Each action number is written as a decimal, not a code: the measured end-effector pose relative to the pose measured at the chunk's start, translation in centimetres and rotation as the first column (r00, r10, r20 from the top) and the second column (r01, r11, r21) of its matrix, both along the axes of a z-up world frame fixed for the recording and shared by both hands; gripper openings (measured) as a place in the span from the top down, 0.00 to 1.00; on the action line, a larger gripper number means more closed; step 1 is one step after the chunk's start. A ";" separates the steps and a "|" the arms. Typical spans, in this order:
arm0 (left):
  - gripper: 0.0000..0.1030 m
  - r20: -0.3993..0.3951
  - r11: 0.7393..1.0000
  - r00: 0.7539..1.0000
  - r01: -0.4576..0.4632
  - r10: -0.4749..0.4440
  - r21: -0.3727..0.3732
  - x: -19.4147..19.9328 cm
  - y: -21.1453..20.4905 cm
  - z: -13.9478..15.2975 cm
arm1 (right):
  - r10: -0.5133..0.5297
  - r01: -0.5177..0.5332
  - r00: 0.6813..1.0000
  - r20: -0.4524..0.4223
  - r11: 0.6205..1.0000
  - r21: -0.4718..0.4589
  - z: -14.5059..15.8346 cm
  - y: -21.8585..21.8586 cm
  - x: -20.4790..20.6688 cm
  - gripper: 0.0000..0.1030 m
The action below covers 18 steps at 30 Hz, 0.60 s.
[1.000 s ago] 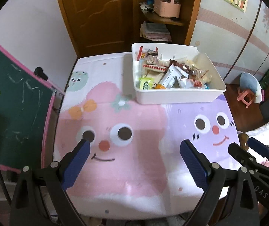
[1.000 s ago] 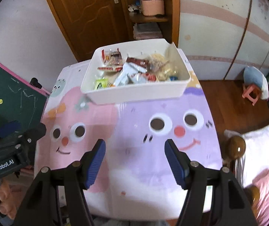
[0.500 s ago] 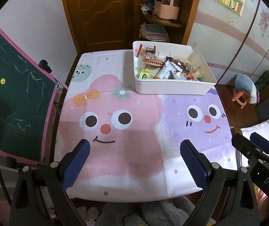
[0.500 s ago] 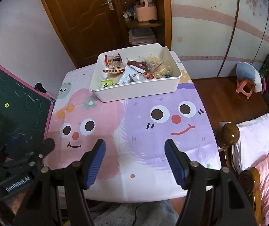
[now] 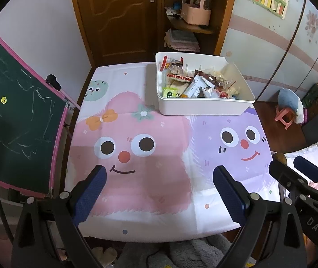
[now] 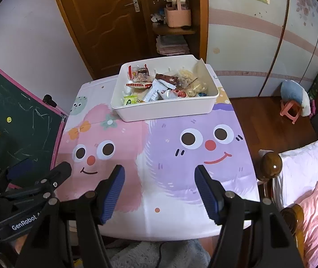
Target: Organize snacks
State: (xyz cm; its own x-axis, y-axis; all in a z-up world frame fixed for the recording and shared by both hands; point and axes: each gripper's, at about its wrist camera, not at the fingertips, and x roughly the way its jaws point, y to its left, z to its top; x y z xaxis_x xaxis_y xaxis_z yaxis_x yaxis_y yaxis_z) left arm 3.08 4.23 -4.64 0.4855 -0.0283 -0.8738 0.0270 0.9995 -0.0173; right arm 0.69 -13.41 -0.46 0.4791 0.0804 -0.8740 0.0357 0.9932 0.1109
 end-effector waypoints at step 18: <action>0.07 -0.002 1.000 1.000 0.000 0.000 -0.002 0.6 -0.4 0.2 | 0.015 -0.015 1.000 -0.010 1.000 -0.011 0.0 -0.4 1.1 0.37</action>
